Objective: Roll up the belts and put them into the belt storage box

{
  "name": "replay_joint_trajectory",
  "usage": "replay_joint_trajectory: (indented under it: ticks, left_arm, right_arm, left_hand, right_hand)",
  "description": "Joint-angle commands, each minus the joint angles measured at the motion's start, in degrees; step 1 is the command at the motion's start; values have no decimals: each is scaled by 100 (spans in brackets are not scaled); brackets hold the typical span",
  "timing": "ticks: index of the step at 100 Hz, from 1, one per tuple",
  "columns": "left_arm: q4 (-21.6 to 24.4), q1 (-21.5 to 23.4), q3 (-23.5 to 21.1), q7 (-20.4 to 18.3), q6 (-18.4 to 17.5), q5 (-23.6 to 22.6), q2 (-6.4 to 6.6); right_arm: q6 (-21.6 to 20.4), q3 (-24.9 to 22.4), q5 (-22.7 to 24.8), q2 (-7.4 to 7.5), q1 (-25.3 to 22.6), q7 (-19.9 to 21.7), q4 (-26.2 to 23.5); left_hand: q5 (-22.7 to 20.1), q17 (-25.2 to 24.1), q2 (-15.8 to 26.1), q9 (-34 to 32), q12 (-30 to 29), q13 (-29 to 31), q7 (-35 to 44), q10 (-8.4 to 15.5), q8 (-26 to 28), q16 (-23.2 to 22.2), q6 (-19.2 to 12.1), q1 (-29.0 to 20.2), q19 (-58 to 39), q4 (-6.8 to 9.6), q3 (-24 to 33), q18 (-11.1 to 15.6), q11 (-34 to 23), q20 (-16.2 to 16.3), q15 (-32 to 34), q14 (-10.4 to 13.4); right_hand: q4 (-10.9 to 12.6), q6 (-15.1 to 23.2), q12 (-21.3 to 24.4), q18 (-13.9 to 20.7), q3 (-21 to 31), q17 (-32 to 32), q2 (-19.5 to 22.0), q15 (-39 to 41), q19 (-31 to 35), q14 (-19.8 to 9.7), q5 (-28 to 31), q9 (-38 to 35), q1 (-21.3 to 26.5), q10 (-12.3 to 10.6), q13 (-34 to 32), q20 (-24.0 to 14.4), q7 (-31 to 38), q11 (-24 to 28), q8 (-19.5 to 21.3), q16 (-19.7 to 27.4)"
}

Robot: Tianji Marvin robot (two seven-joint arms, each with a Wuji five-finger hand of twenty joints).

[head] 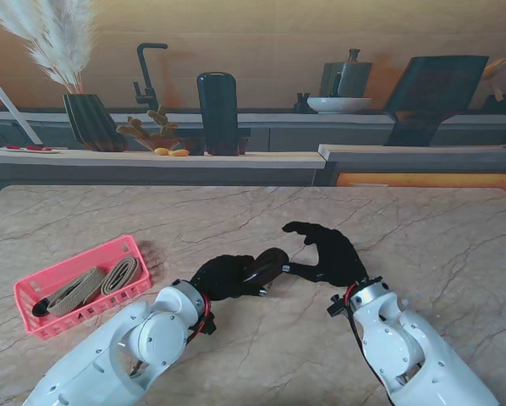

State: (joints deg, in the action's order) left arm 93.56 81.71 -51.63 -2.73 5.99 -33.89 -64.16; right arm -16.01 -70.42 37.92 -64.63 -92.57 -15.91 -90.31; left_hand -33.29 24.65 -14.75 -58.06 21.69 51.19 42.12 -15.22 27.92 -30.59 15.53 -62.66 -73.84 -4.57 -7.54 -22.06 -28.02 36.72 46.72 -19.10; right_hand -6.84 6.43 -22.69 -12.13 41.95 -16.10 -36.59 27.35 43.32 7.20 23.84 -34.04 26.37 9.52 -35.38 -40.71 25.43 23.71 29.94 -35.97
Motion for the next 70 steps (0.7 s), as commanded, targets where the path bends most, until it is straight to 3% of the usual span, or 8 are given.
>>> replay_joint_trajectory:
  ticks: [1,20,26,29,38,47,53,70]
  left_arm:
    - [207,161,-168,-32,98,-101,74]
    - [731,615,-853,-376,161,-750,222]
    - [887,775,-1093,-475,157,-1050,265]
    - [980,861,-1213,-546,187,-1207,286]
    - [1253,1168,-1566,-707,284,-1700,334]
    - [1435,1473,-1913,-681,264,-2288,355]
    - [1561,1674,-2163,-770,240,-2612,374]
    - [1627,2084,-2732,-664,344,-3448,371]
  right_arm:
    - [-33,-22,20,-65,-107,-12,-32]
    - [-3,-79,13,-76,-167,-58,-65]
    - [32,-81,-18,-81,-167,-53,-66]
    - [49,-81,-31,-84,-165,-56,-65]
    - [101,-81,-47,-88,-156,-54,-63]
    - [134,-77,-34,-88,-137,-63,-49]
    - [152,-73,-70,-93,-130,-53,-45]
    - [165,-95,-170,-97,-143,6,-63]
  left_hand:
    - [-463,-127,746,-526,-91,-158,1102,325,-7,-70,-648,-1124,-216,81,686,37,-482,99,53,69]
    - [-473,-229,743,-550,-93,-195,1127,306,-32,-734,-635,-1119,-857,85,690,67,-518,646,558,-14]
    - [-474,-254,733,-540,-87,-132,1116,291,-15,-1182,-620,-1125,-961,93,700,103,-536,1211,820,-12]
    - [-451,-310,754,-502,-79,-140,1081,293,7,-1446,-635,-1125,-892,96,695,115,-540,1716,918,23]
    - [-396,-216,792,-410,-52,-39,1034,279,66,-1785,-639,-1127,-1048,115,700,152,-559,2301,1215,76]
    - [-426,-73,769,-444,-56,82,1039,298,65,-1851,-665,-1120,-1172,116,702,154,-558,2397,1334,97]
    - [-372,-289,812,-360,-80,-125,980,347,78,-1794,-733,-1096,-978,120,699,245,-490,2351,1084,133]
    - [-410,-1639,800,-345,-112,-1428,785,530,174,-1072,-961,-1037,588,119,700,538,-145,1439,-766,319]
  right_hand:
    - [258,-14,52,82,-79,-23,288,-20,-121,-11,-143,150,-250,58,103,-130,-67,-45,-5,14]
    - [274,-5,61,81,-137,-28,349,32,-125,-12,-119,137,-202,59,92,-159,-34,10,4,-8]
    - [279,-17,65,76,-155,-34,361,45,-123,-12,-107,126,-183,73,83,-166,-27,22,5,-12]
    - [282,-17,67,70,-160,-37,363,52,-121,-2,-93,117,-172,69,77,-170,-21,29,6,-15]
    - [287,-25,75,74,-181,-35,384,66,-120,-6,-97,124,-154,62,76,-177,-23,32,4,-19]
    - [295,-21,83,70,-199,-46,418,93,-115,-12,-102,126,-146,63,46,-184,-24,37,2,-28]
    - [300,-18,82,65,-211,-59,429,119,-107,-4,-85,99,-126,70,15,-188,-16,53,5,-38]
    - [310,-21,92,49,-259,-72,478,175,-96,1,-10,57,-87,73,-29,-196,10,68,11,-64]
